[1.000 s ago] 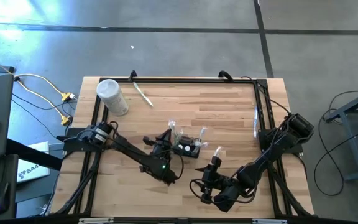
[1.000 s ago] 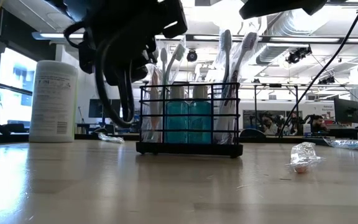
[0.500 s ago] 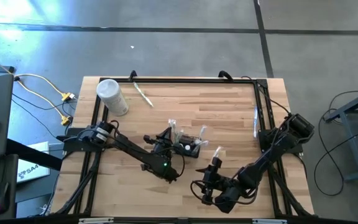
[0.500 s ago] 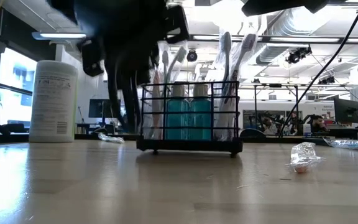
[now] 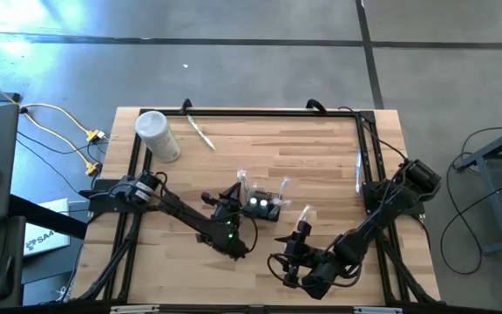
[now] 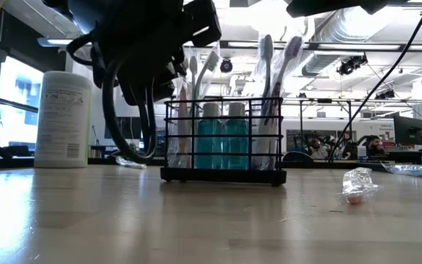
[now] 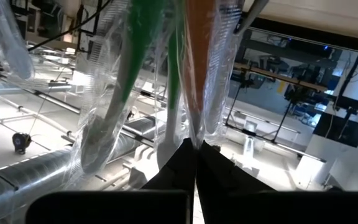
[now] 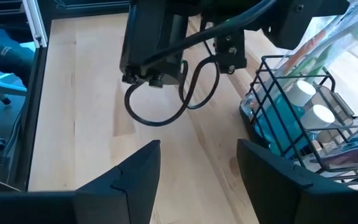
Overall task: Pick & Place toothbrushing station
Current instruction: Put the left orange toothbrush into the mesh organizer
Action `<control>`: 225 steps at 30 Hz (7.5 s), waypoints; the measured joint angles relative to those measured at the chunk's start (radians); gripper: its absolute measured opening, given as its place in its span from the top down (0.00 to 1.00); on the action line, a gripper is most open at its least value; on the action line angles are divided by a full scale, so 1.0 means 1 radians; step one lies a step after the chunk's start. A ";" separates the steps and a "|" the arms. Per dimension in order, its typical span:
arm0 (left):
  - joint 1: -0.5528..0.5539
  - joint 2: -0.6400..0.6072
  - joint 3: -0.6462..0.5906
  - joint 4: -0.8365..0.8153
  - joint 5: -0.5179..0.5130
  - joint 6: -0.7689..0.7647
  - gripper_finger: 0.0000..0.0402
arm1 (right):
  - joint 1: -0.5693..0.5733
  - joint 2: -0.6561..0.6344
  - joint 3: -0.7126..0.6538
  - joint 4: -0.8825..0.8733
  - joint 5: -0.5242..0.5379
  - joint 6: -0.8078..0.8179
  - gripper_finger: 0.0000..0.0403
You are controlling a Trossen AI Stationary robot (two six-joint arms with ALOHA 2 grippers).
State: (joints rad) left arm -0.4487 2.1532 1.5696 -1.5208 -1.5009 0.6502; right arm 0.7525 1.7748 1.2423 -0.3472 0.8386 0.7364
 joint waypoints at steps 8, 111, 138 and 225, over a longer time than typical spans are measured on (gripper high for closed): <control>-0.019 0.000 0.000 -0.002 -0.006 0.000 1.00 | 0.000 0.000 0.000 0.007 0.000 0.000 0.49; 0.007 -0.021 0.000 -0.017 0.031 -0.027 0.88 | 0.009 0.000 0.000 0.007 0.000 0.000 0.49; -0.114 -0.021 0.294 -0.029 0.017 -0.154 0.67 | 0.009 0.000 0.000 0.007 -0.001 0.014 0.49; 0.377 -0.925 -0.869 1.728 1.025 -1.258 0.67 | -0.009 0.000 0.000 0.088 -0.060 0.026 0.49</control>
State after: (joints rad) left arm -0.0715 1.2282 0.7006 0.2073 -0.4763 -0.6079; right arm 0.7437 1.7748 1.2423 -0.2588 0.7784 0.7620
